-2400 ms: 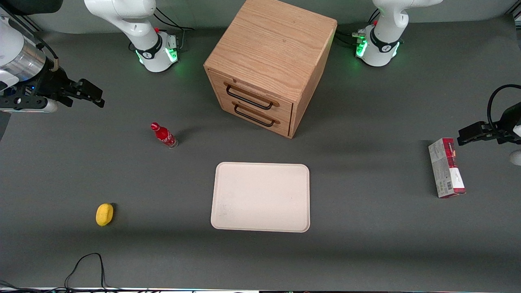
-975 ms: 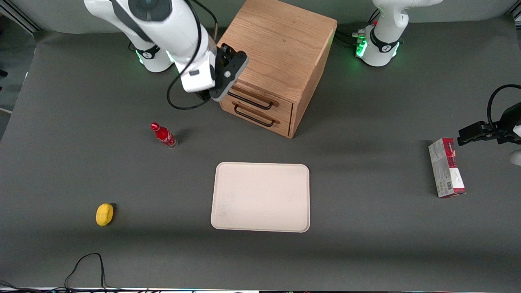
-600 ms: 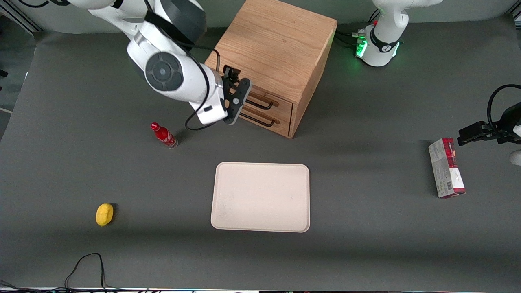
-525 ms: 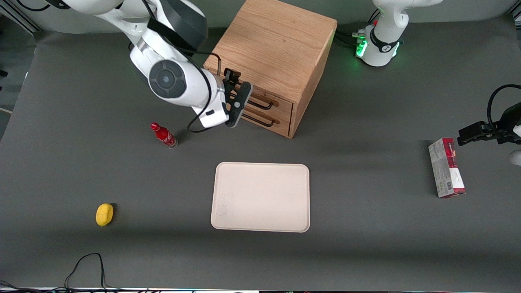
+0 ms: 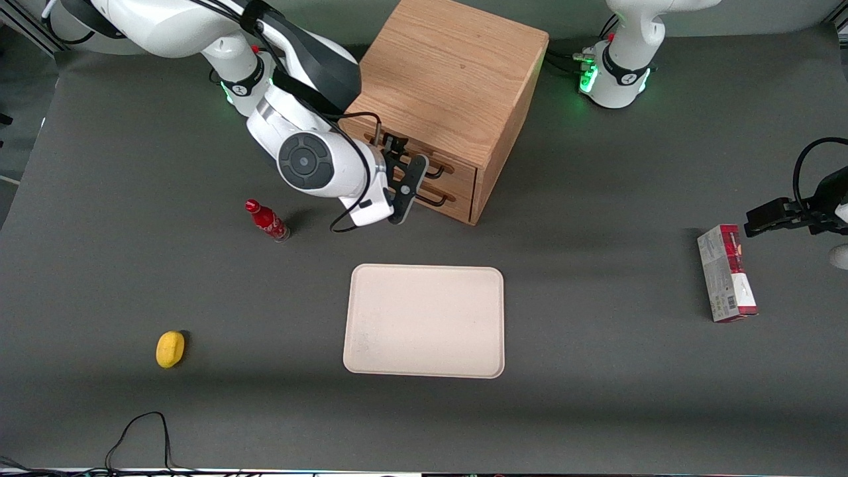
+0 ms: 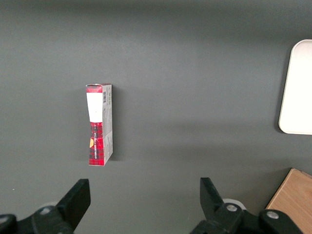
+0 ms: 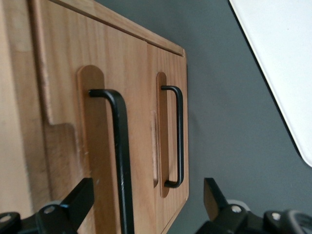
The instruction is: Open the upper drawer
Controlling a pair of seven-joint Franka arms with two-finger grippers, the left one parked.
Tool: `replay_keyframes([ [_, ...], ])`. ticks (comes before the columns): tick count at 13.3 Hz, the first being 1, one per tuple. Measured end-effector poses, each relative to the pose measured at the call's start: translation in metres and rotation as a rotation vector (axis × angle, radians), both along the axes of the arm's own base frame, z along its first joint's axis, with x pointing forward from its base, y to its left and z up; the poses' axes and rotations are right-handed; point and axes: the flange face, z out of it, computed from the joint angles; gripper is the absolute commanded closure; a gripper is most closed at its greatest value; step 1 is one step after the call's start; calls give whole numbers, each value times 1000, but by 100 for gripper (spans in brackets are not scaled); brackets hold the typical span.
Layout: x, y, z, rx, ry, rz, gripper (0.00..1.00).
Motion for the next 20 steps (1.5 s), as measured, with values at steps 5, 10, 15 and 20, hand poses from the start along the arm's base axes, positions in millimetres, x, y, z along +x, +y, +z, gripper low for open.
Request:
replay_keyframes([
  [5,-6,3,-17,-14,-17,10,0],
  [10,0,-1,-23,-38,-52,21,0],
  [15,31,-20,-23,-40,-101,-3,0],
  [20,98,-76,-23,-9,-160,-38,0],
])
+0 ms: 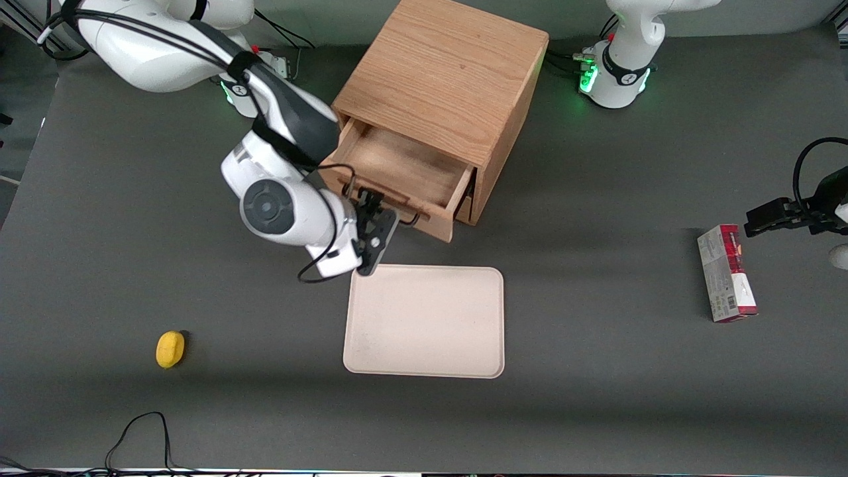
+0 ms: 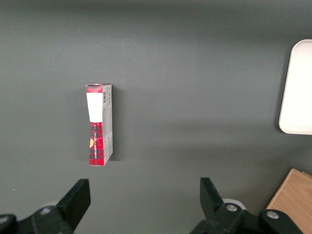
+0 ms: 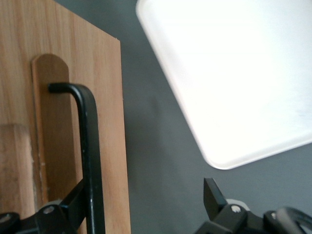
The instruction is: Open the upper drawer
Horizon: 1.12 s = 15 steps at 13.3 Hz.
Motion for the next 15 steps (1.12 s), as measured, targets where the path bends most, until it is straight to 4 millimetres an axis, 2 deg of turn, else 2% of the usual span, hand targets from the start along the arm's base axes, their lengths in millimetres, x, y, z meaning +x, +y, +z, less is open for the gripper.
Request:
replay_keyframes([
  [2,24,-24,0,9,-25,-17,0],
  [5,49,-46,6,26,-58,-44,0],
  [9,75,-71,12,44,-102,-45,0],
  [11,78,-73,16,45,-112,-48,0],
  [13,81,-75,37,31,-160,-43,0],
  [15,84,-84,80,32,-225,-60,0],
])
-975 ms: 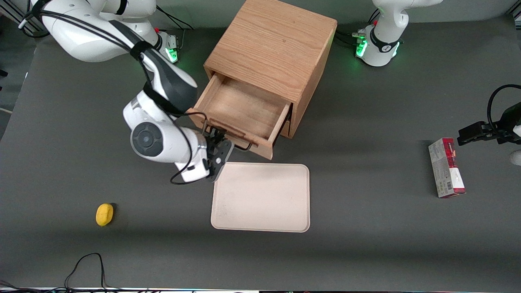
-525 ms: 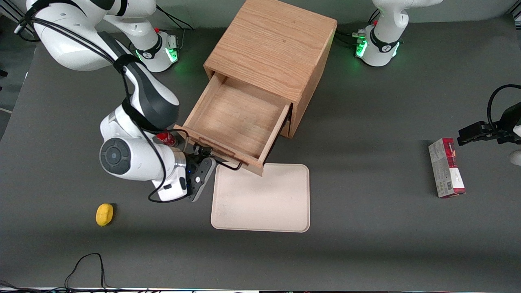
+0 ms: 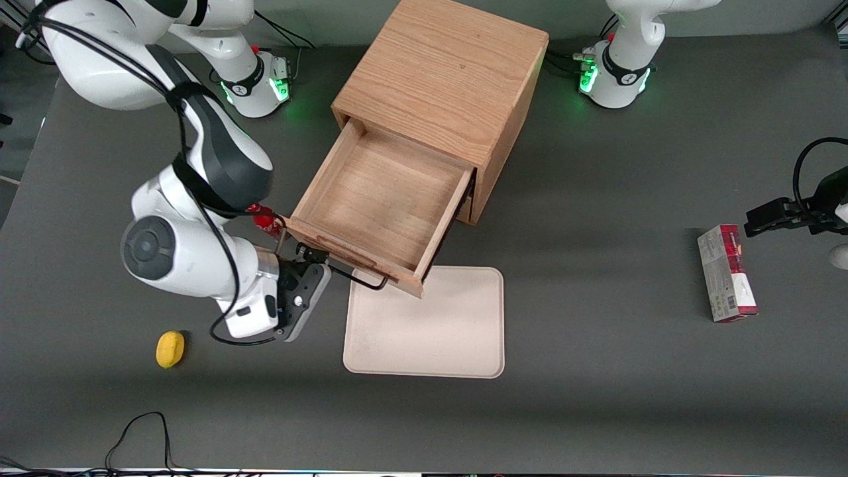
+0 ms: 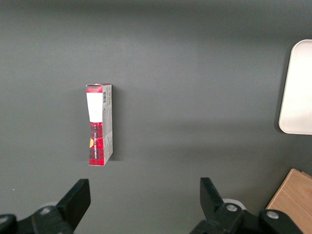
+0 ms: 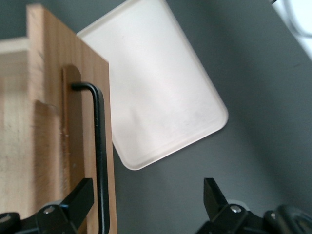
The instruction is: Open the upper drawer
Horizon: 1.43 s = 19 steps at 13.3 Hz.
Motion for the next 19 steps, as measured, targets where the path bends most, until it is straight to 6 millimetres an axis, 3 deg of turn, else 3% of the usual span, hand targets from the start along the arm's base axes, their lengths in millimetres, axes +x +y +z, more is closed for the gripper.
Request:
replay_keyframes([
  [4,2,-46,76,-26,-89,-192,0],
  [8,-40,-110,126,-137,34,-498,0],
  [11,-93,-156,133,-165,117,-766,0],
  [13,-140,-198,131,-187,150,-899,0],
  [14,-164,-211,131,-198,151,-940,0],
  [16,-200,-217,132,-221,145,-1020,0],
  [19,-206,-216,130,-222,125,-1047,0],
])
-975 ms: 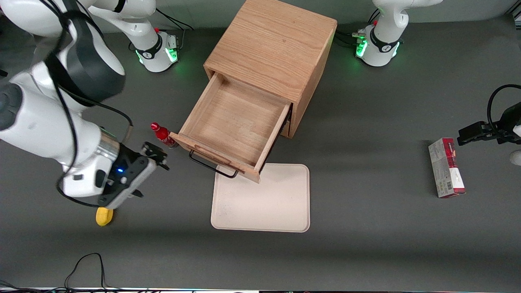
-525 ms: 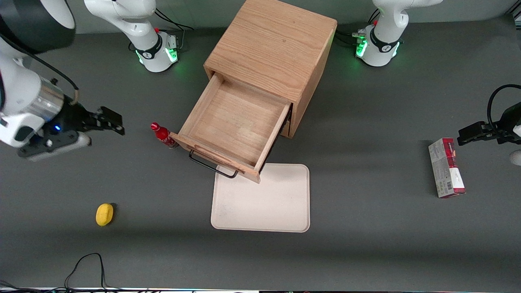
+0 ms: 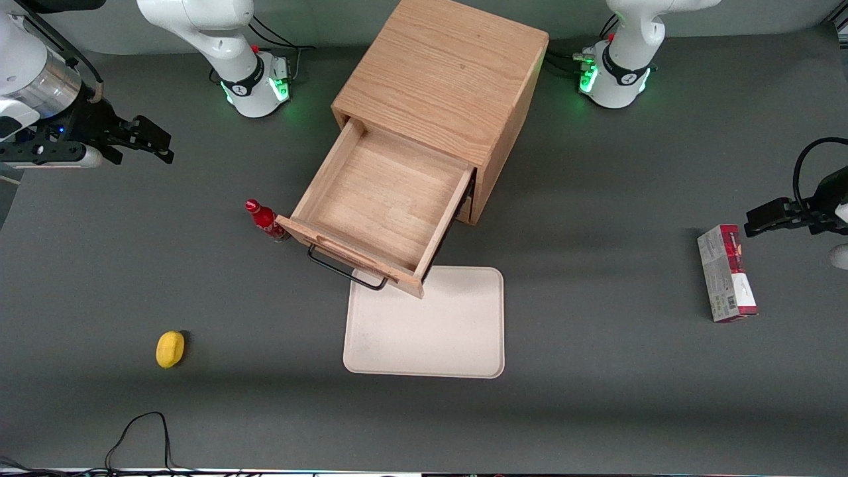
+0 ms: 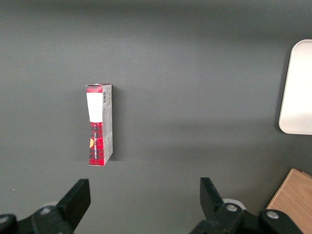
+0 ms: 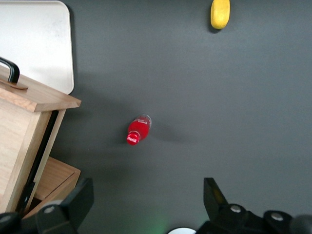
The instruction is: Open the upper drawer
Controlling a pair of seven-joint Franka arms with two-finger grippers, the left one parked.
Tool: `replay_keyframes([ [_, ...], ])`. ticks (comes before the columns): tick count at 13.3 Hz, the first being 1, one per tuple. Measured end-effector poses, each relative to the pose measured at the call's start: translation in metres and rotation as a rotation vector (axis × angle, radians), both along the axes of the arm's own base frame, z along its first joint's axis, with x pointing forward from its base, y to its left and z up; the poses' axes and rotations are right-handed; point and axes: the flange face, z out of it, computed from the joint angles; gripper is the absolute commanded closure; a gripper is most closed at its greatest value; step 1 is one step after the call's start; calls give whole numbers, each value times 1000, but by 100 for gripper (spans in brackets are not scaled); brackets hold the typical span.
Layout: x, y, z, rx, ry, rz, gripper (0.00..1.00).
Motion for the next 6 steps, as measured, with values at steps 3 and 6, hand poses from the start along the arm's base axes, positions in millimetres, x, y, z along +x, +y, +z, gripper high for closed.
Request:
replay_keyframes([
  [3,4,0,4,1,-13,-1,0],
  [6,7,0,11,2,9,-6,0],
])
